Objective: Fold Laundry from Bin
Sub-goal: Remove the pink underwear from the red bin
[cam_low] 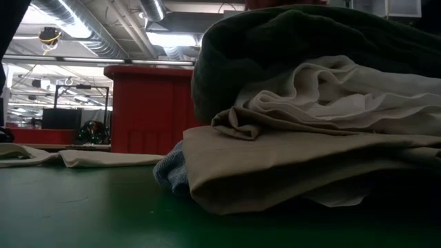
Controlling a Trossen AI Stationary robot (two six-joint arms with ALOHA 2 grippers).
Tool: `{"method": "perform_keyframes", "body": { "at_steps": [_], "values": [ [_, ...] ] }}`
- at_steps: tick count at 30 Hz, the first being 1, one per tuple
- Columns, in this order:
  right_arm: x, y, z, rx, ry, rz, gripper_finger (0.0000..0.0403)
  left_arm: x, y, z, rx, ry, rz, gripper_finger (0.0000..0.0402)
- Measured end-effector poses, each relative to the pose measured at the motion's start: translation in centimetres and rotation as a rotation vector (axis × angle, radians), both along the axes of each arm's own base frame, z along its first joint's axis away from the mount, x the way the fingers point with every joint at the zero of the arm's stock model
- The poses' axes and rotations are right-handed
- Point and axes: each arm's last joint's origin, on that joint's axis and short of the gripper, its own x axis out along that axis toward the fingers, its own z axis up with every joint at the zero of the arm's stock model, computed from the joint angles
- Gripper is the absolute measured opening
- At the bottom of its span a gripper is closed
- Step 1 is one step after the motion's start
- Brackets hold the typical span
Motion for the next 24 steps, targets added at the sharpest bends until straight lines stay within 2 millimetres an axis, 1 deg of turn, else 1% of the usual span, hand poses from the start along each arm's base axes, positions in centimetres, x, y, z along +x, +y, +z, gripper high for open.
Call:
{"method": "perform_keyframes", "body": {
  "at_steps": [2, 6, 11, 15, 19, 24],
  "values": [
    [0.0, 0.0, 0.0, 0.0, 0.0, 0.0, 0.0005, 0.2, -0.3, -0.4, 0.038, 0.012, 0.013, 0.0181],
    [0.0, 0.1, 0.0, 0.003, 0.001, 0.02, 0.0005, 0.0, -0.7, -0.5, 0.08, 0.033, 0.043, 0.0181],
    [0.1, 0.2, 0.0, 0.042, -0.012, 0.078, 0.0005, -1.1, -1.3, -0.2, 0.137, 0.056, 0.094, 0.0181],
    [0.2, 0.5, -0.1, 0.096, -0.019, 0.169, 0.0005, -1.8, -2.0, -0.1, 0.205, 0.074, 0.154, 0.0181],
    [-0.1, 1.0, 0.0, 0.15, -0.034, 0.27, 0.0005, -2.3, -2.9, -0.4, 0.308, 0.096, 0.244, 0.0181],
    [-0.7, 2.0, 0.2, 0.154, -0.05, 0.305, 0.0005, -3.1, -4.2, -0.2, 0.415, 0.073, 0.348, 0.0181]
  ]
}}
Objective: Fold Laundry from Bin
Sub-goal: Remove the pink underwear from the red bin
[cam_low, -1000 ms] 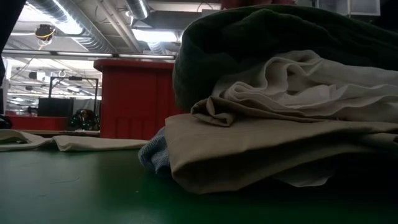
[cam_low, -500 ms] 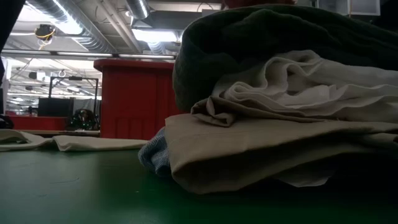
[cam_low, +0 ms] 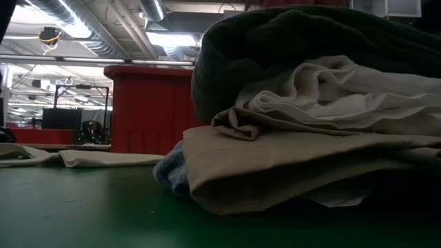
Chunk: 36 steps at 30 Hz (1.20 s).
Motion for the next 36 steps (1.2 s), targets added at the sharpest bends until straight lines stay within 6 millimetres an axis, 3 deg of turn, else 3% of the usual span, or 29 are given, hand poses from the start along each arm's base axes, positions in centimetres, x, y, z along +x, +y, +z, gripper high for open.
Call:
{"method": "perform_keyframes", "body": {
  "at_steps": [3, 9, 20, 24, 31, 36],
  "values": [
    [-0.4, 0.6, 0.1, -0.001, -0.003, 0.029, 0.0005, -0.2, -0.6, 0.0, -0.007, -0.026, 0.011, 0.0181],
    [-0.7, 1.5, 0.1, -0.002, -0.004, 0.074, 0.0005, 0.0, -0.8, -0.2, -0.195, -0.063, -0.057, 0.0181],
    [-1.3, 2.9, 0.1, -0.002, -0.004, 0.141, 0.0005, 0.8, 0.8, -0.5, -0.41, -0.041, -0.149, 0.0175],
    [-1.5, 3.2, 0.1, -0.002, -0.004, 0.159, 0.0005, 0.9, 0.9, -0.6, -0.44, -0.039, -0.16, 0.0136],
    [-2.1, 4.0, 0.2, 0.001, -0.01, 0.205, 0.0005, 0.4, -0.6, -0.3, -0.471, -0.035, -0.229, 0.0017],
    [-3.3, 5.4, 1.4, 0.036, -0.039, 0.297, 0.0005, -0.1, -2.4, 0.8, -0.613, -0.085, -0.386, 0.0013]
  ]
}}
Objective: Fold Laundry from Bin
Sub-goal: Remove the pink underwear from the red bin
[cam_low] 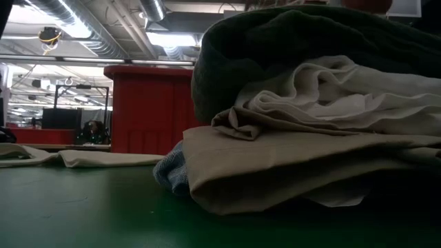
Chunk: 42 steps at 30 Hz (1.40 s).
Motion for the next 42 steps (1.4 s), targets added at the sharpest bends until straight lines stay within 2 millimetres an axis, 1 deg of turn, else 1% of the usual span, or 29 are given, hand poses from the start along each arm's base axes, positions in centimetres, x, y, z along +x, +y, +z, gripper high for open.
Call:
{"method": "perform_keyframes", "body": {
  "at_steps": [3, 6, 9, 13, 15, 18, 23, 27, 31, 33, 37, 42],
  "values": [
    [-0.7, 1.0, 0.8, 0.054, -0.01, 0.066, 0.0005, -0.1, -1.1, 0.6, -0.099, -0.044, -0.066, 0.001],
    [-1.2, 2.3, 1.0, 0.093, -0.004, 0.146, 0.0005, -0.2, -2.1, 0.9, -0.193, -0.065, -0.131, 0.0005],
    [-1.3, 3.9, 0.5, 0.126, 0.027, 0.193, 0.0005, -0.4, -3.0, 1.1, -0.279, -0.077, -0.16, 0.0005],
    [-1.0, 6.5, -0.8, 0.172, 0.084, 0.244, 0.0005, -0.8, -4.3, 1.0, -0.363, -0.059, -0.147, 0.0007],
    [-0.8, 7.8, -1.4, 0.207, 0.105, 0.257, 0.0005, -0.9, -5.1, 0.7, -0.409, -0.046, -0.138, 0.0007],
    [-0.7, 9.4, -2.3, 0.23, 0.133, 0.255, 0.0005, -0.8, -6.7, -0.2, -0.447, -0.012, -0.139, 0.0008],
    [-0.7, 11.2, -3.7, 0.287, 0.177, 0.199, 0.0005, -0.2, -9.2, -2.3, -0.485, 0.049, -0.132, 0.0008],
    [-0.5, 11.9, -4.3, 0.317, 0.202, 0.188, 0.0005, -0.1, -9.9, -2.9, -0.506, 0.064, -0.119, 0.0008],
    [-0.6, 11.7, -5.0, 0.312, 0.26, 0.163, 0.0005, 0.1, -9.9, -3.3, -0.484, 0.071, -0.094, 0.0008],
    [-0.7, 11.4, -5.6, 0.299, 0.305, 0.113, 0.0005, 0.2, -9.5, -3.8, -0.454, 0.086, -0.058, 0.0008],
    [-1.0, 10.6, -7.1, 0.271, 0.388, -0.024, 0.0005, 0.8, -8.7, -5.9, -0.391, 0.164, 0.008, 0.0008],
    [-1.6, 9.3, -8.6, 0.231, 0.462, -0.188, 0.0005, 2.0, -6.9, -8.6, -0.356, 0.228, 0.098, 0.0008]
  ]
}}
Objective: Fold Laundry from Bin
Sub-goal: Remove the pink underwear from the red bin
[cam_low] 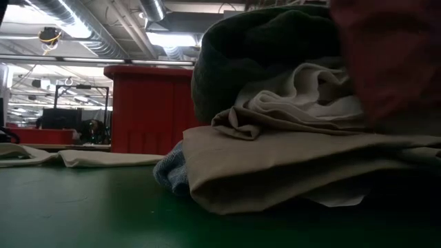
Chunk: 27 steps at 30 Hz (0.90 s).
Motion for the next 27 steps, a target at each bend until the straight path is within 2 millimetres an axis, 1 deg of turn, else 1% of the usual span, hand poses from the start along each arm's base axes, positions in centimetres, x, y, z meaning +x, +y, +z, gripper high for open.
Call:
{"method": "perform_keyframes", "body": {
  "at_steps": [4, 8, 12, 19, 23, 27],
  "values": [
    [0.3, -1.6, -1.2, -0.037, 0.092, -0.126, 0.0005, 0.9, 1.8, -1.9, 0.031, 0.059, 0.046, 0.0008],
    [1.1, -3.0, -2.2, -0.14, 0.167, -0.204, 0.0005, 1.7, 3.9, -3.1, 0.053, 0.096, 0.095, 0.0008],
    [2.3, -4.4, -3.1, -0.232, 0.242, -0.269, 0.0005, 2.4, 5.9, -3.3, 0.107, 0.109, 0.083, 0.0008],
    [3.7, -7.1, -3.4, -0.317, 0.325, -0.363, 0.0005, 2.5, 9.6, -3.2, 0.155, 0.175, 0.126, 0.0008],
    [4.6, -8.2, -3.5, -0.317, 0.394, -0.35, 0.0005, 2.7, 10.8, -3.5, 0.128, 0.215, 0.127, 0.0008],
    [5.3, -9.3, -3.7, -0.257, 0.474, -0.345, 0.0005, 2.9, 11.5, -3.6, 0.12, 0.22, 0.14, 0.0008]
  ]
}}
